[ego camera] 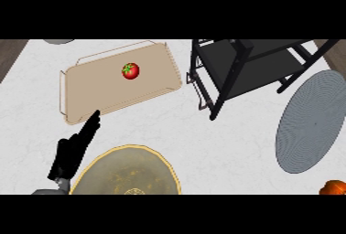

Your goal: Pick the cupcake from the placemat and place it in the tiered shelf

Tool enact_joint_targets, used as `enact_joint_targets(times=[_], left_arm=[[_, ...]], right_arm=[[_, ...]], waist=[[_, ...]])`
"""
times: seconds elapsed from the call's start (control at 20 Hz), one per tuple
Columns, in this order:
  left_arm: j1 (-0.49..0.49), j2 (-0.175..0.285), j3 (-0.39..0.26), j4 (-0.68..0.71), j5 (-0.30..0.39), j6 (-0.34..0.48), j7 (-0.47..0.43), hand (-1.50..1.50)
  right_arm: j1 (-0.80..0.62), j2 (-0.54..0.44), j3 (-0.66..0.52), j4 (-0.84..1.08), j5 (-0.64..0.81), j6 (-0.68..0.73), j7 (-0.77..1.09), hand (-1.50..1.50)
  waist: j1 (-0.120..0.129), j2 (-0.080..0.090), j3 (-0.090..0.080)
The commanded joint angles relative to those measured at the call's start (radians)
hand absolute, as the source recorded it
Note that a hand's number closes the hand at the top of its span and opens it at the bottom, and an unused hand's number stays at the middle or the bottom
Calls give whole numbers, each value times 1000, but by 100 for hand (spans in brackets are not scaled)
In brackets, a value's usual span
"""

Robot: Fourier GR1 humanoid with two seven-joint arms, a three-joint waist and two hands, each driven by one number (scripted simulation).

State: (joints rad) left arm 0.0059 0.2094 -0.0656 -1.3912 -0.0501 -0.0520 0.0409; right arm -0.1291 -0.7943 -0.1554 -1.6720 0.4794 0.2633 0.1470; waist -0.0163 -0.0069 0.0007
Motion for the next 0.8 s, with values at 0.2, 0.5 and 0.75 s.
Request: enact_joint_targets(times=[0.2, 0.5, 0.75], left_arm=[[6, -22, -10, -16, 4, -9, 34, 0], [-101, -24, 10, 58, -22, -11, 26, 0], [-19, 2, 13, 53, -12, -60, -41, 0]], right_arm=[[-171, -32, -247, -47, -264, 96, 90, 150], [-468, -44, -129, 101, -195, 93, 221, 150], [-648, 40, 1, 289, -48, -16, 227, 150]], waist=[[15, 4, -1], [33, 10, -1], [47, 13, -2]])
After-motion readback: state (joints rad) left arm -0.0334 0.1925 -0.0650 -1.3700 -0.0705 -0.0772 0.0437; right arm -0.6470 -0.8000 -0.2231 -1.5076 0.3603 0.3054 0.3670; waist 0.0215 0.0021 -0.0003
